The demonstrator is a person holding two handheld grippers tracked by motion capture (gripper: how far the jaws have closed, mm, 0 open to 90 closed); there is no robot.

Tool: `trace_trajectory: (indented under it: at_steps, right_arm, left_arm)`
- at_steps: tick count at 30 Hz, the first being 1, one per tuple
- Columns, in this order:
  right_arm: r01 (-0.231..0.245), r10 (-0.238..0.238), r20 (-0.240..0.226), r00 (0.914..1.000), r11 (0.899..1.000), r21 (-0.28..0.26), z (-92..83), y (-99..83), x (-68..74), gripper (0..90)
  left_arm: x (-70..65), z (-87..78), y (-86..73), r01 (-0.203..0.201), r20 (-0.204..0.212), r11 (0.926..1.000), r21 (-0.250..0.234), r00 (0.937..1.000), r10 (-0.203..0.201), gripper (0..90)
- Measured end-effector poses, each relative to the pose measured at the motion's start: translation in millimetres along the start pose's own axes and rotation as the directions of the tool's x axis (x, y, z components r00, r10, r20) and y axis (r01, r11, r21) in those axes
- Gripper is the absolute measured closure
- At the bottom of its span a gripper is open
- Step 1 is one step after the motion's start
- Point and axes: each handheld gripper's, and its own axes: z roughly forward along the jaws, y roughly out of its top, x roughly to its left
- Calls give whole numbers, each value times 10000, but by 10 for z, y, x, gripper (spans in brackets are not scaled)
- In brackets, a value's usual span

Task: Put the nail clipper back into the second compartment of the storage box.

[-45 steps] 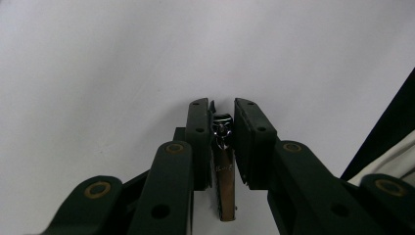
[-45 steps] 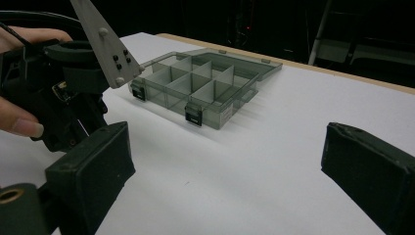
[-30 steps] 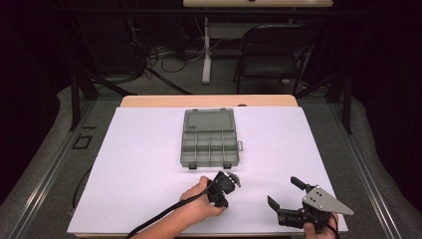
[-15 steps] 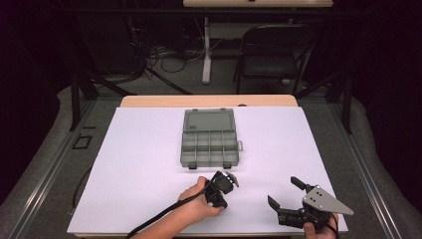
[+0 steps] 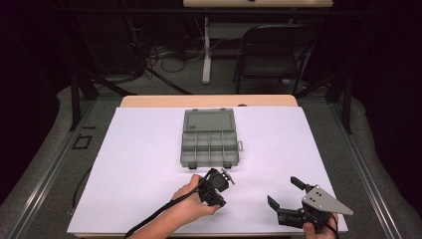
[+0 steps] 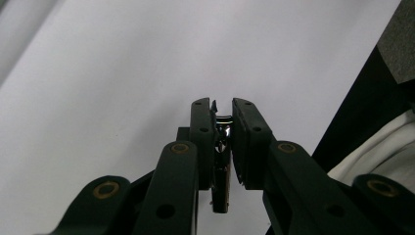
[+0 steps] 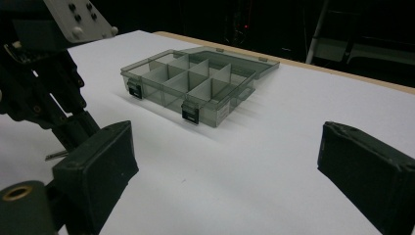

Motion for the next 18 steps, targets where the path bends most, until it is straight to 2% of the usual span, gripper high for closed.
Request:
trace_trajectory:
  at_steps: [5, 18]
  right_arm:
    - [10, -10, 20, 10000, 10000, -37, 2, 1, 3, 68]
    - [5, -5, 20, 10000, 10000, -16, 4, 0, 5, 68]
  left_arm:
    - [13, -88, -12, 10, -18, 9997, -228, 10000, -11, 799]
    - [166, -266, -52, 334, -102, 9973, -651, 9994, -341, 799]
